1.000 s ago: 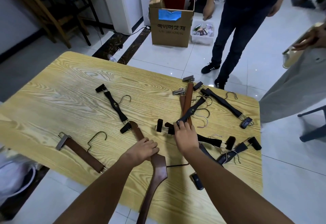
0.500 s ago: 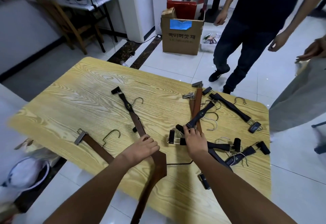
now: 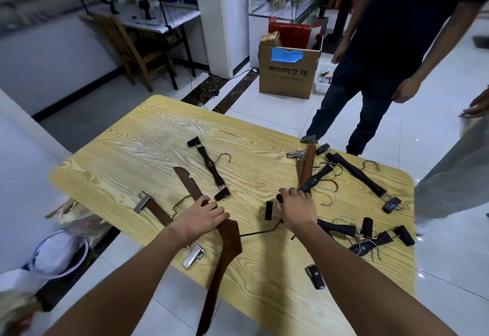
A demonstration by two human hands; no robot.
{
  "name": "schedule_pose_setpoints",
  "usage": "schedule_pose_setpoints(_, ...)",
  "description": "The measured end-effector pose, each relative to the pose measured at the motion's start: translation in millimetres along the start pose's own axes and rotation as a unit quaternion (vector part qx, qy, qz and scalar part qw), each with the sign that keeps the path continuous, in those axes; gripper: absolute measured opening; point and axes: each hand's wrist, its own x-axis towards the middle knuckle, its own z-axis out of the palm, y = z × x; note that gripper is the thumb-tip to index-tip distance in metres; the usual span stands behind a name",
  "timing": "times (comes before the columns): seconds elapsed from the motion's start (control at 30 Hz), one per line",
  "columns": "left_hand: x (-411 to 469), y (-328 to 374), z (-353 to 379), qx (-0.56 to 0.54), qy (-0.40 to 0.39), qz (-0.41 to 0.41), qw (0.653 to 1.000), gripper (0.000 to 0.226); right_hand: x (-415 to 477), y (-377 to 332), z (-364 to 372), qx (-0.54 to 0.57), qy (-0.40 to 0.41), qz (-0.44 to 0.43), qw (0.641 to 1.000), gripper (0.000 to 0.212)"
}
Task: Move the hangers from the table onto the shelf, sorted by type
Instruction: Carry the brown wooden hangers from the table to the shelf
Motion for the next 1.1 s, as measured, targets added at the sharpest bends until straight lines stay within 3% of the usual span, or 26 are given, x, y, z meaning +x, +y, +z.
schedule_pose_setpoints(0.27,-34.5,-20.2,-17.6,-0.022,-0.143,-0.108,0.984,0.052,8.6,-16.1,-32.5,-0.026,0.021,-0.040,0.999,0.047)
schedule_pose_setpoints(0.37,-46.9,-25.7,-28.0,-0.015,-0.148,-0.142,0.979,0.051,8.6,-22.7,-40.0,-0.028,0.029,-0.058,0.998,0.046)
schedule_pose_setpoints(0.63,-72.5,-45.1,-27.9,-0.155,-0.108,-0.275,0.943,0.048,9.2,-41.3,-56.9,-0.023,0.062,-0.098,0.993,0.041)
schedule_pose_setpoints(0.83,-96.9,-54.4,-18.4,-0.242,-0.033,-0.349,0.905,0.047,12.6,-54.8,-52.2,-0.027,0.057,-0.135,0.989,0.038)
schedule_pose_setpoints(1.1,-129.6,-73.4,-2.0,-0.347,0.024,-0.447,0.824,0.047,21.4,-77.8,-35.4,-0.039,0.050,-0.158,0.985,0.037)
